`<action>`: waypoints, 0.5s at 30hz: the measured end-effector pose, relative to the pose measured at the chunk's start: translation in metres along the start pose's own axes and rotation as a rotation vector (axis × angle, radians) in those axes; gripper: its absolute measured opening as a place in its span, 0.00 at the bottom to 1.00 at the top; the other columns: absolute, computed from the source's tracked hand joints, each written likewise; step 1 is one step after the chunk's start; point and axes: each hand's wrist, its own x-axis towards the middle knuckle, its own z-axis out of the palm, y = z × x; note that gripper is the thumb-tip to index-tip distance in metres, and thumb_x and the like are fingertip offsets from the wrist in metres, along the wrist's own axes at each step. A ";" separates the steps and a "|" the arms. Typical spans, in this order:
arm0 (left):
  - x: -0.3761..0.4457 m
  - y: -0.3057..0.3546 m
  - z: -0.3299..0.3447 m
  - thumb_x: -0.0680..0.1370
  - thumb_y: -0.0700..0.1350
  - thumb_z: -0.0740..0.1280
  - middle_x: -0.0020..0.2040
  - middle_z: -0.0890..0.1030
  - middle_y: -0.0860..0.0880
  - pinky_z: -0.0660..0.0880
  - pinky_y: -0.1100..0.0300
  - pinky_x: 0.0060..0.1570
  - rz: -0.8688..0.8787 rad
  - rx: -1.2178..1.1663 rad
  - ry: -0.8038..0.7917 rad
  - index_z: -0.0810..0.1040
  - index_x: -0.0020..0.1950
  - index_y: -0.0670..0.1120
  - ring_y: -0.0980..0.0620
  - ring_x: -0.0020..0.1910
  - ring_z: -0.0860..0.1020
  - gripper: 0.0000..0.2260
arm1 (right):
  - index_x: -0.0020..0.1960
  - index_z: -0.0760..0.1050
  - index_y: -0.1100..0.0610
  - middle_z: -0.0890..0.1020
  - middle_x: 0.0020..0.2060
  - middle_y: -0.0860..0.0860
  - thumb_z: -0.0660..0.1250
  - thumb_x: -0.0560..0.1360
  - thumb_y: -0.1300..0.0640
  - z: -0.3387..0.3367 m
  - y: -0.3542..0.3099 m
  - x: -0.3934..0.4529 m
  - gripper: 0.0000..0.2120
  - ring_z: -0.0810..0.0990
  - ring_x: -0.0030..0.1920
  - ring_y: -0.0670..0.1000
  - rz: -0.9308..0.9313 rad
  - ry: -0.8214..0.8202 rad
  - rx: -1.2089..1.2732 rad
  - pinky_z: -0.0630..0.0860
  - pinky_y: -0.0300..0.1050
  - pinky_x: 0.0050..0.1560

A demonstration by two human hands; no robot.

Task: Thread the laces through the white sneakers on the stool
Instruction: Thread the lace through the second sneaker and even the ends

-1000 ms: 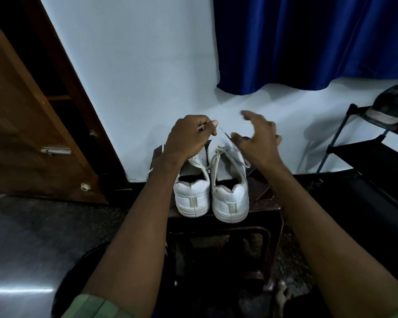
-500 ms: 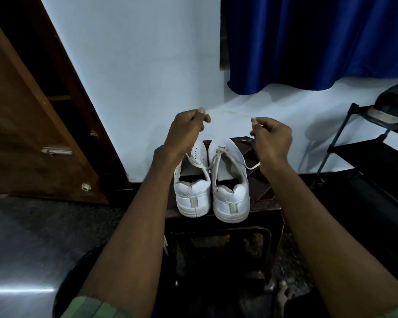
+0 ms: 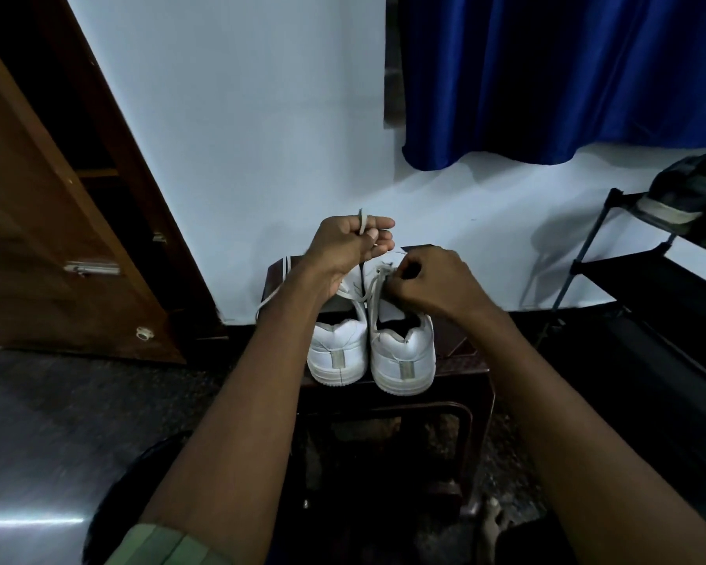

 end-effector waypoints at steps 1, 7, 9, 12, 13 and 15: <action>-0.001 -0.001 0.000 0.85 0.31 0.61 0.51 0.83 0.41 0.81 0.65 0.50 0.004 0.002 0.003 0.83 0.56 0.39 0.51 0.47 0.86 0.11 | 0.34 0.80 0.52 0.83 0.33 0.50 0.66 0.64 0.41 0.002 0.001 0.001 0.14 0.81 0.37 0.50 0.000 0.016 -0.020 0.77 0.46 0.41; -0.003 -0.009 0.001 0.83 0.34 0.67 0.46 0.83 0.41 0.82 0.65 0.46 0.035 0.065 0.022 0.85 0.56 0.37 0.48 0.44 0.86 0.07 | 0.29 0.63 0.51 0.68 0.25 0.47 0.71 0.65 0.51 0.010 -0.003 -0.003 0.16 0.72 0.31 0.54 -0.148 -0.033 -0.051 0.70 0.48 0.35; -0.005 -0.010 0.002 0.81 0.36 0.71 0.44 0.86 0.42 0.81 0.65 0.42 0.059 0.118 0.025 0.86 0.56 0.37 0.51 0.40 0.84 0.06 | 0.31 0.72 0.54 0.76 0.30 0.52 0.70 0.68 0.52 0.010 0.001 -0.003 0.12 0.75 0.35 0.56 -0.061 0.010 -0.052 0.70 0.48 0.37; -0.006 -0.012 0.003 0.78 0.36 0.74 0.43 0.88 0.41 0.78 0.64 0.39 0.110 0.181 0.056 0.87 0.52 0.39 0.52 0.37 0.83 0.04 | 0.41 0.84 0.62 0.83 0.34 0.54 0.68 0.70 0.57 0.011 0.010 0.001 0.09 0.79 0.35 0.53 0.232 0.068 0.293 0.73 0.45 0.36; -0.005 -0.013 0.004 0.78 0.35 0.74 0.43 0.88 0.41 0.78 0.64 0.39 0.112 0.196 0.069 0.87 0.52 0.38 0.52 0.37 0.83 0.04 | 0.44 0.84 0.64 0.82 0.33 0.53 0.69 0.70 0.61 0.010 0.013 0.003 0.08 0.79 0.34 0.51 0.364 0.042 0.505 0.73 0.44 0.36; -0.004 -0.014 0.006 0.78 0.33 0.72 0.43 0.88 0.40 0.79 0.64 0.39 0.099 0.245 0.072 0.87 0.51 0.38 0.52 0.38 0.84 0.05 | 0.45 0.85 0.66 0.82 0.34 0.55 0.71 0.68 0.68 0.009 0.020 0.007 0.07 0.80 0.36 0.52 0.593 -0.043 0.838 0.74 0.46 0.39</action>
